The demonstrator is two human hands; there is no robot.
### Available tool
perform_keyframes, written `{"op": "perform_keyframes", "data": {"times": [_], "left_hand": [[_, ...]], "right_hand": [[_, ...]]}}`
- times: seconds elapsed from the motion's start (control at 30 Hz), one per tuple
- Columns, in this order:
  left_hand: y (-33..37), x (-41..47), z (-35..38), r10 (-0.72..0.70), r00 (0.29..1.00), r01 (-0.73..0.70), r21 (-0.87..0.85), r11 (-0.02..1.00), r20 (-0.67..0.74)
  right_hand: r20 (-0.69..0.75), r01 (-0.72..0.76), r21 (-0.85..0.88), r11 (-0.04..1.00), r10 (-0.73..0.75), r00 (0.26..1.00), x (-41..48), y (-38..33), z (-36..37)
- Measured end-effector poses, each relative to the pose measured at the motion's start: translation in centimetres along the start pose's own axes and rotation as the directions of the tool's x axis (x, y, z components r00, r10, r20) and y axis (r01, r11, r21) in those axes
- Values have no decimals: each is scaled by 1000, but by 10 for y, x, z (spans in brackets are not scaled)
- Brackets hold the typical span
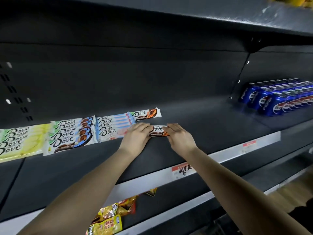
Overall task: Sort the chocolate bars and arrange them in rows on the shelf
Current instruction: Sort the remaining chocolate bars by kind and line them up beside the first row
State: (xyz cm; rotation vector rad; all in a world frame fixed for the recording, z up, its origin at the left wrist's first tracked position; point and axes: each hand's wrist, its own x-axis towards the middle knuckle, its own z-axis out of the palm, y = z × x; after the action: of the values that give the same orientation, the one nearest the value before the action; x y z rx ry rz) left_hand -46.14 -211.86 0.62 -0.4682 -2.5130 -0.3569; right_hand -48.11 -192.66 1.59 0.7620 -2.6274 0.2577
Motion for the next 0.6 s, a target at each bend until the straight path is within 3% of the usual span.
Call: {"op": "perform_keyframes", "data": {"times": [0.07,0.23,0.43,0.6], "left_hand": [[-4,3,3,-59,998,61,80,995,-26],[-8,8,7,-363,932,357,163,920,5],[-6,11,9,-508,858,489,180,853,75],[-5,13,9,-585,809,564,214,798,50]], "right_hand": [[43,-13,-1,1000,13,999,8,5,6],[18,-45,66,997,44,999,31,11,16],[15,-62,123,990,60,998,66,14,33],[26,-23,163,986,19,999,90,6,43]]}}
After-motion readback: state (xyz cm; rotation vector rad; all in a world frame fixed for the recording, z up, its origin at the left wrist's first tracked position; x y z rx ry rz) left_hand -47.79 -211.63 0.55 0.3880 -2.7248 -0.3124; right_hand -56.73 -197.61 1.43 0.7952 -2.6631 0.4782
